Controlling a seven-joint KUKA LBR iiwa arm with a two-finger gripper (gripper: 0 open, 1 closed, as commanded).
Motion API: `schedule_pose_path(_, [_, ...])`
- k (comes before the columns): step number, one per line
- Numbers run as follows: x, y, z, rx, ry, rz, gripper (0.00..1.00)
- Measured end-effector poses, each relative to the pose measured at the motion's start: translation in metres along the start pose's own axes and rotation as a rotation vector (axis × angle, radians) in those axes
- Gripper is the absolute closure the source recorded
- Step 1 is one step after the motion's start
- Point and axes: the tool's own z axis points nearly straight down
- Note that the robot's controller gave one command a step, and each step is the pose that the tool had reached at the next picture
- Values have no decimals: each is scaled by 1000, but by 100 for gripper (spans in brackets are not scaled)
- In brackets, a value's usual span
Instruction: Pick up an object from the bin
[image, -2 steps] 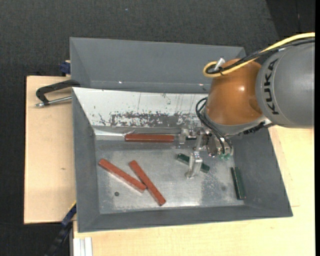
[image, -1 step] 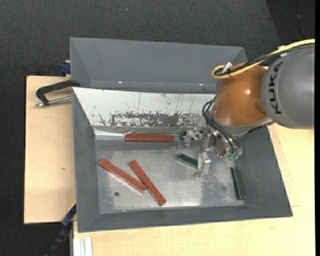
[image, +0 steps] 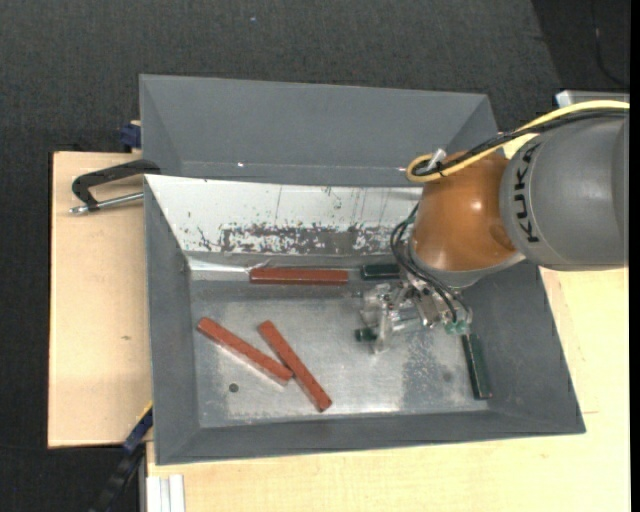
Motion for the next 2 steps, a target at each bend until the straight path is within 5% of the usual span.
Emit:
schedule_pose_path(1, [0, 0, 0, 0, 0, 0, 100])
schedule_pose_path(2, [8, 1, -139, 1, -4, -57, 100])
